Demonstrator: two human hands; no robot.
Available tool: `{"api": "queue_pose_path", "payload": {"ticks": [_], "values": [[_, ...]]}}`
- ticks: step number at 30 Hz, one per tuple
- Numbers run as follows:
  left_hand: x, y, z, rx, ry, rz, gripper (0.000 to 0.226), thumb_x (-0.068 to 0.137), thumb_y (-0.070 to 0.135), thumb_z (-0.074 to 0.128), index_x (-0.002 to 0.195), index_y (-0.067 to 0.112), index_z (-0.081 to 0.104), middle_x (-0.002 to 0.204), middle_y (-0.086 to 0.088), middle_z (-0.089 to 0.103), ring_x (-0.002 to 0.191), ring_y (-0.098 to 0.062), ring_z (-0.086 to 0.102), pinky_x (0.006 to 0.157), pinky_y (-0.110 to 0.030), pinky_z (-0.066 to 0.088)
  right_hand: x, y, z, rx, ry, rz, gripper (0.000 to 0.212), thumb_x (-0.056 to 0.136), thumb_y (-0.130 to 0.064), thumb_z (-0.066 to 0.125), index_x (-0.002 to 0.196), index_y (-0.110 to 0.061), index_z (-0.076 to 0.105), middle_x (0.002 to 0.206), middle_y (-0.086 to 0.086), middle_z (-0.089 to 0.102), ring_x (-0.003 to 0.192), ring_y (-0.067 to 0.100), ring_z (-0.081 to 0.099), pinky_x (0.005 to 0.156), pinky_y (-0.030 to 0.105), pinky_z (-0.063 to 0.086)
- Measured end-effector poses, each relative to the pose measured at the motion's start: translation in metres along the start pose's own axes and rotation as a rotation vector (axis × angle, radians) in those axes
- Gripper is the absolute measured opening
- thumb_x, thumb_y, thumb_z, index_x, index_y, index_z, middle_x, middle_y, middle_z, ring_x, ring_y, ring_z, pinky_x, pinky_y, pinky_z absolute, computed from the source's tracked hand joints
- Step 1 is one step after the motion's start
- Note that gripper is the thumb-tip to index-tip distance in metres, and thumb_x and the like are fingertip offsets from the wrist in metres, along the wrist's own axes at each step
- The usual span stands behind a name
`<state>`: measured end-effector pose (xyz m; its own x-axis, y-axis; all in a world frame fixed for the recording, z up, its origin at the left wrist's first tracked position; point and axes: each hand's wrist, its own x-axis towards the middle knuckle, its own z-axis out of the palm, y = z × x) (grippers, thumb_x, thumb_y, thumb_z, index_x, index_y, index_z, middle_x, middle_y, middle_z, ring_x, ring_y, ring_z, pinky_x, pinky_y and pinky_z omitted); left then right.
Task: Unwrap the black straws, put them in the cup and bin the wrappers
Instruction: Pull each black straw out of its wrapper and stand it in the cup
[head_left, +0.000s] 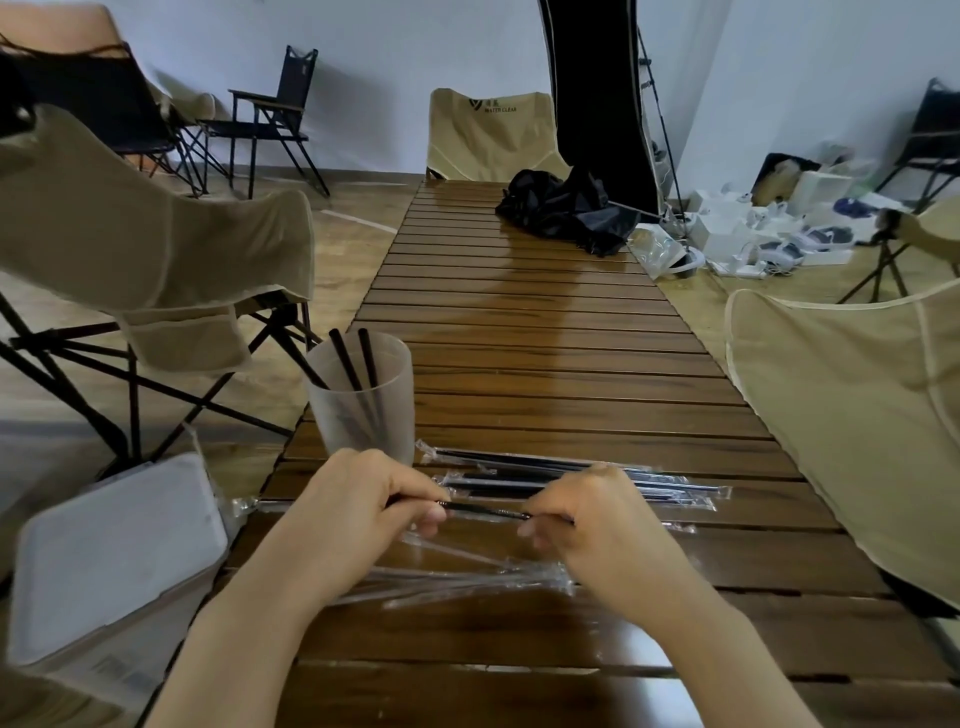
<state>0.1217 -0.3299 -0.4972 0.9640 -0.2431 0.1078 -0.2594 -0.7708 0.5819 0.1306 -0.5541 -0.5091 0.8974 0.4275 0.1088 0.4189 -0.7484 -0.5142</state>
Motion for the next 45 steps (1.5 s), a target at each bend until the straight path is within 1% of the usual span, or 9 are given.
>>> {"api": "queue_pose_path", "payload": {"ticks": [3,6,11,20,24,30,37,42,45], "values": [[0.000,-0.003,-0.003,-0.012,-0.018,-0.011,0.012,0.087,0.034,0.066,0.088,0.038,0.077,0.080,0.024,0.072,0.083,0.013,0.062,0.071,-0.001,0.044,0.000,-0.003,-0.007,0.116,0.014,0.056,0.019,0.090,-0.024,0.061,0.099,-0.038,0.069,0.080,-0.023,0.066,0.080,-0.007,0.062,0.075,0.010,0.048],[-0.001,-0.003,-0.007,-0.052,-0.033,-0.028,0.012,0.087,0.030,0.067,0.089,0.037,0.076,0.078,0.021,0.073,0.080,0.011,0.064,0.070,0.000,0.043,-0.003,-0.001,-0.017,0.191,0.005,0.106,0.033,0.086,-0.027,0.065,0.112,-0.046,0.057,0.083,-0.026,0.067,0.087,-0.012,0.061,0.079,0.006,0.043],[-0.003,-0.001,-0.011,-0.096,-0.074,-0.046,0.019,0.086,0.028,0.068,0.083,0.047,0.069,0.067,0.037,0.064,0.074,0.016,0.062,0.064,0.001,0.042,-0.006,0.009,-0.024,0.214,0.030,0.118,0.014,0.086,-0.015,0.066,0.088,-0.028,0.073,0.069,-0.016,0.071,0.071,-0.007,0.065,0.069,0.003,0.044],[-0.008,-0.010,-0.023,0.007,-0.053,-0.098,0.017,0.083,0.036,0.067,0.078,0.052,0.065,0.074,0.038,0.065,0.074,0.014,0.061,0.066,-0.009,0.045,-0.010,0.026,-0.035,0.155,0.074,0.168,0.015,0.084,-0.014,0.068,0.078,-0.027,0.071,0.062,-0.014,0.070,0.063,-0.005,0.065,0.065,0.005,0.047],[-0.010,-0.019,-0.027,0.085,-0.046,-0.156,0.013,0.082,0.041,0.067,0.079,0.054,0.064,0.082,0.032,0.067,0.084,0.013,0.061,0.088,-0.025,0.051,-0.015,0.035,-0.043,0.181,0.095,0.182,0.015,0.083,-0.009,0.068,0.077,-0.022,0.069,0.061,-0.012,0.070,0.059,-0.002,0.065,0.061,0.003,0.044],[-0.002,0.003,-0.006,0.093,-0.094,-0.074,0.020,0.087,0.044,0.061,0.106,0.046,0.066,0.100,0.029,0.067,0.092,0.013,0.059,0.091,-0.019,0.048,-0.008,0.034,-0.035,0.093,0.084,0.157,0.013,0.086,-0.017,0.066,0.082,-0.030,0.068,0.072,-0.016,0.069,0.075,-0.007,0.062,0.069,0.004,0.043],[0.005,0.006,0.007,0.172,-0.013,-0.026,0.015,0.088,0.048,0.060,0.098,0.046,0.071,0.089,0.026,0.070,0.083,0.011,0.062,0.078,-0.014,0.050,-0.003,0.023,-0.024,-0.031,0.044,0.120,0.010,0.085,-0.026,0.067,0.085,-0.035,0.072,0.080,-0.017,0.064,0.081,-0.001,0.059,0.075,0.014,0.045],[0.001,-0.007,-0.008,0.158,-0.017,-0.116,0.008,0.082,0.051,0.063,0.085,0.048,0.070,0.080,0.029,0.068,0.078,0.011,0.062,0.079,-0.020,0.053,-0.006,0.035,-0.032,-0.023,0.031,0.193,0.016,0.084,-0.028,0.067,0.079,-0.043,0.067,0.081,-0.016,0.068,0.081,-0.001,0.061,0.074,0.013,0.045],[-0.001,-0.007,-0.008,0.163,-0.031,-0.106,0.009,0.085,0.047,0.063,0.091,0.047,0.069,0.082,0.030,0.066,0.080,0.012,0.060,0.078,-0.016,0.049,-0.005,0.036,-0.028,-0.041,0.047,0.201,0.015,0.084,-0.029,0.068,0.081,-0.043,0.067,0.084,-0.016,0.069,0.084,0.000,0.061,0.078,0.019,0.049]]}}
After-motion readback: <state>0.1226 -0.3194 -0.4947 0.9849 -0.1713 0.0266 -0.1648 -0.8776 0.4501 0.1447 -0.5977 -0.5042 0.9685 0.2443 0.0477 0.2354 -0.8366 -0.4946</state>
